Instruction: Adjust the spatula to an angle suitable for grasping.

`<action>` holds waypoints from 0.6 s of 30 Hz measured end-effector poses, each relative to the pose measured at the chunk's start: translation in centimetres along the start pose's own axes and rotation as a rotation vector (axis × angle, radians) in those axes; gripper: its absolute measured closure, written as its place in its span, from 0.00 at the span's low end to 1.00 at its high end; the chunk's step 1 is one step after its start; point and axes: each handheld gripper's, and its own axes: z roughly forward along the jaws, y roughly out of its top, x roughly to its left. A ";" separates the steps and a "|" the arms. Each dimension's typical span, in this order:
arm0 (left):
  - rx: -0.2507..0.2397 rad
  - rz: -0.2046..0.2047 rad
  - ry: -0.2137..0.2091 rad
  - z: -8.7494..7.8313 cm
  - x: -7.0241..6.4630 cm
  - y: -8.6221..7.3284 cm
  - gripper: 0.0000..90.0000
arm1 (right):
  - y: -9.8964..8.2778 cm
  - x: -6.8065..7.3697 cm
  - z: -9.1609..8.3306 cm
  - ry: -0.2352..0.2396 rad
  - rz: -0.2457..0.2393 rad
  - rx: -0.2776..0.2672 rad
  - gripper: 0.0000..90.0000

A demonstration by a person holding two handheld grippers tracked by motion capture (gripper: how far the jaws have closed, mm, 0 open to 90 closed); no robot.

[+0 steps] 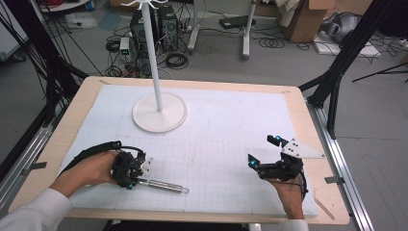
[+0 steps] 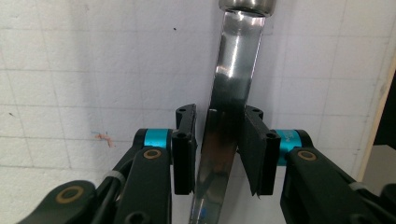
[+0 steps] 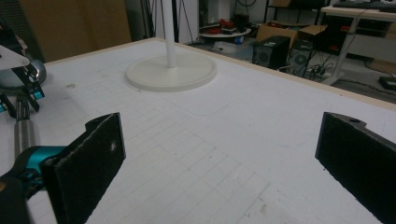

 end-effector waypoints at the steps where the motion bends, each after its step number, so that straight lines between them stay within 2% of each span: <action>1: 0.001 0.002 -0.007 0.0 0.0 0.0 0.76 | 0.0 0.0 0.0 -0.001 0.000 -0.001 0.00; 6: -0.001 0.011 -0.004 -0.1 0.0 0.0 0.79 | 0.0 0.0 0.0 -0.003 -0.001 0.000 0.00; 9: -0.004 0.026 0.021 -0.1 -0.1 0.0 0.81 | 0.0 0.0 0.0 -0.001 0.003 0.001 0.00; 11: -0.003 0.014 0.022 -0.1 0.0 -0.1 0.82 | 0.0 0.0 0.0 -0.003 0.002 0.000 0.00; 13: -0.001 -0.014 0.009 -0.2 0.2 -0.1 0.83 | 0.0 0.0 0.0 -0.003 0.001 0.000 0.00; 18: -0.015 -0.016 0.012 -0.5 0.2 -0.3 0.83 | 0.0 -0.1 0.0 -0.004 0.000 -0.001 0.00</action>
